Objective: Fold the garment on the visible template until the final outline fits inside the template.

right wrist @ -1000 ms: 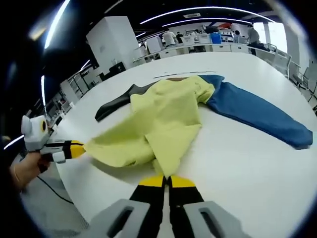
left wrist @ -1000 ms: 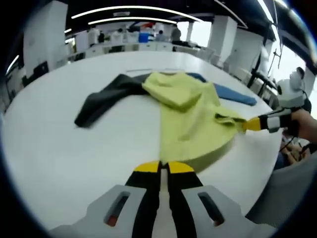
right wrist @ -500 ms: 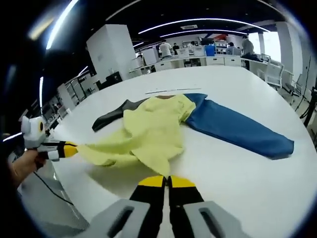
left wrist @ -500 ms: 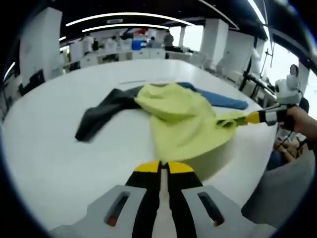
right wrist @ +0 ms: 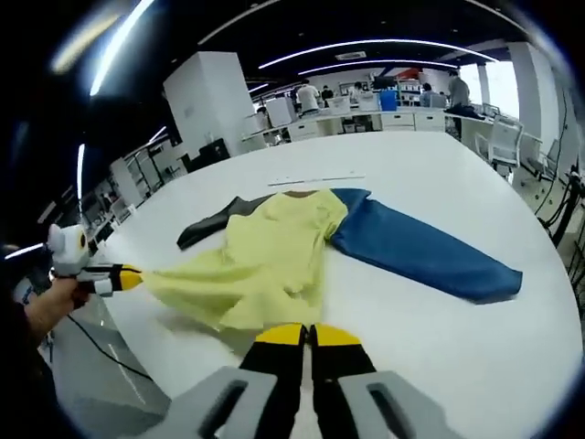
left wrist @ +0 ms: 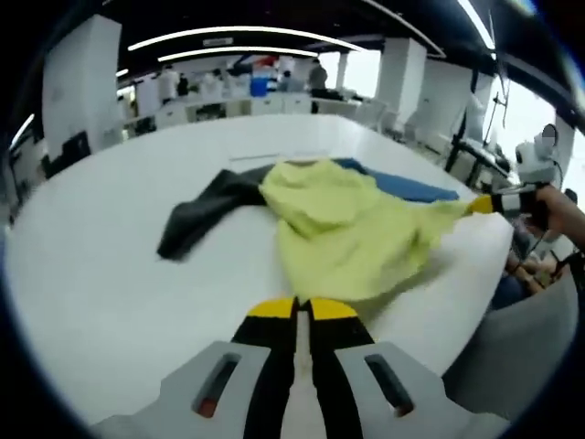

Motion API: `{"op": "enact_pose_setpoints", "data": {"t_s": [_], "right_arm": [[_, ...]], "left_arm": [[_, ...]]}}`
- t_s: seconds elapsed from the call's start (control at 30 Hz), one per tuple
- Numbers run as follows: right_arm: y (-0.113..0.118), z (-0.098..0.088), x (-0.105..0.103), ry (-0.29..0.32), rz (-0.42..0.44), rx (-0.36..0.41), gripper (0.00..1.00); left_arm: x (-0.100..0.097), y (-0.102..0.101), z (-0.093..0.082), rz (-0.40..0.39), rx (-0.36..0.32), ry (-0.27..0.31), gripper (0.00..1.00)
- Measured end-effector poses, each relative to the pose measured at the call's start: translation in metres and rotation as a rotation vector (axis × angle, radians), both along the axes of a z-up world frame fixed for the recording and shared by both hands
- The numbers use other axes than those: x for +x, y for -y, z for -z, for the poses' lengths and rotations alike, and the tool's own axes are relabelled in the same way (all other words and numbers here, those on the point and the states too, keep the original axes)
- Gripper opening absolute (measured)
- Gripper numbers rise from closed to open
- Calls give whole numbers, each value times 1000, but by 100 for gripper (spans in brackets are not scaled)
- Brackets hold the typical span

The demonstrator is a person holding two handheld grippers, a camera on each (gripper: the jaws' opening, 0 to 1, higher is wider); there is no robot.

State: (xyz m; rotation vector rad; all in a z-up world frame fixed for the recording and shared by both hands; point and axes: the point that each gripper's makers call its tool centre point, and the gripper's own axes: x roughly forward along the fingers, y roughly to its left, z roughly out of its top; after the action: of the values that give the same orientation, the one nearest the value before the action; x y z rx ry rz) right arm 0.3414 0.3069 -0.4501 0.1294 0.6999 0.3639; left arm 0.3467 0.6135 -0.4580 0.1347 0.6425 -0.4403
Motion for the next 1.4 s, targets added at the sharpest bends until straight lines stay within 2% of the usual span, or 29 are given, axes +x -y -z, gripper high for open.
{"op": "enact_pose_setpoints", "data": {"t_s": [0.17, 0.37, 0.67, 0.77, 0.97, 1.13, 1.4], "right_arm": [[12, -5, -4, 1, -1, -5, 0], [18, -2, -10, -7, 8, -10, 0], [25, 21, -24, -42, 36, 4, 0], [27, 31, -28, -63, 44, -4, 0], [27, 47, -41, -102, 55, -3, 0], [27, 65, -50, -144, 59, -3, 0], [27, 77, -55, -171, 63, -5, 0]], "left_arm": [[-7, -2, -7, -5, -22, -4, 1], [-22, -8, 8, -12, -4, -70, 1], [-37, -12, 20, -19, 12, -124, 1], [-43, -9, 31, -18, 22, -178, 1], [-47, -11, 41, -8, 73, -200, 1], [-51, -13, 50, -16, 79, -230, 1], [-52, -17, 58, -43, 69, -249, 1]]}}
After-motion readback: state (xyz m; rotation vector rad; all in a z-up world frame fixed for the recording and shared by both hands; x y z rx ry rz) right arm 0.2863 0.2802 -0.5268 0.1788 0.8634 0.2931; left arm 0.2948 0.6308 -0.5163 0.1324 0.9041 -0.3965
